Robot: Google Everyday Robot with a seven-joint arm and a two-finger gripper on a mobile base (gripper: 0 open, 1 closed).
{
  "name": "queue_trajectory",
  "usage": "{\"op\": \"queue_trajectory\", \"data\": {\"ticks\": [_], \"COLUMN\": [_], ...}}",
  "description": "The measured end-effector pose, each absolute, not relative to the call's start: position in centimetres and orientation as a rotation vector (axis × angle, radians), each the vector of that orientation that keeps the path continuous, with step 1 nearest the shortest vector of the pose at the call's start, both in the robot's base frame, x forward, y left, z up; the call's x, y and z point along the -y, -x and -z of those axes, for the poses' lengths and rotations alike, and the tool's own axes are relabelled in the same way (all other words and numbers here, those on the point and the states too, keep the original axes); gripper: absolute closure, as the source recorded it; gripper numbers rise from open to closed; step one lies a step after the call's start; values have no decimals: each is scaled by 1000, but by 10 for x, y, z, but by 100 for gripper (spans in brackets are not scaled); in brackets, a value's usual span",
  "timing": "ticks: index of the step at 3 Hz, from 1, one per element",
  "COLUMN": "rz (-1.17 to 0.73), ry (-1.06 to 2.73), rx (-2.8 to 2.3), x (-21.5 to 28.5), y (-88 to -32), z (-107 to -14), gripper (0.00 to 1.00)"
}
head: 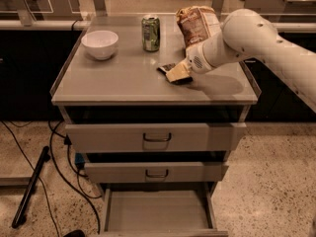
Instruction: Place rxbar chocolate into bottom drawer
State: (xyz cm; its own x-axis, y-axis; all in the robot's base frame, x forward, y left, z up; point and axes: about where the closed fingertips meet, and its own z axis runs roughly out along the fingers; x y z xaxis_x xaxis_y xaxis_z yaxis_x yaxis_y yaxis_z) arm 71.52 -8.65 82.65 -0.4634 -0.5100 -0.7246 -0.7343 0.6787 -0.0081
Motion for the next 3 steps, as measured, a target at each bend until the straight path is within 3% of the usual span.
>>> {"op": "queue_trajectory", "data": {"ticks": [1,3], "rz": [-459,-642], "ry": [1049,1293], "rx": [-2090,-1923], "x": [76,54], "y": [-703,-627], "z": [-850,-916], "gripper": [100,100]}}
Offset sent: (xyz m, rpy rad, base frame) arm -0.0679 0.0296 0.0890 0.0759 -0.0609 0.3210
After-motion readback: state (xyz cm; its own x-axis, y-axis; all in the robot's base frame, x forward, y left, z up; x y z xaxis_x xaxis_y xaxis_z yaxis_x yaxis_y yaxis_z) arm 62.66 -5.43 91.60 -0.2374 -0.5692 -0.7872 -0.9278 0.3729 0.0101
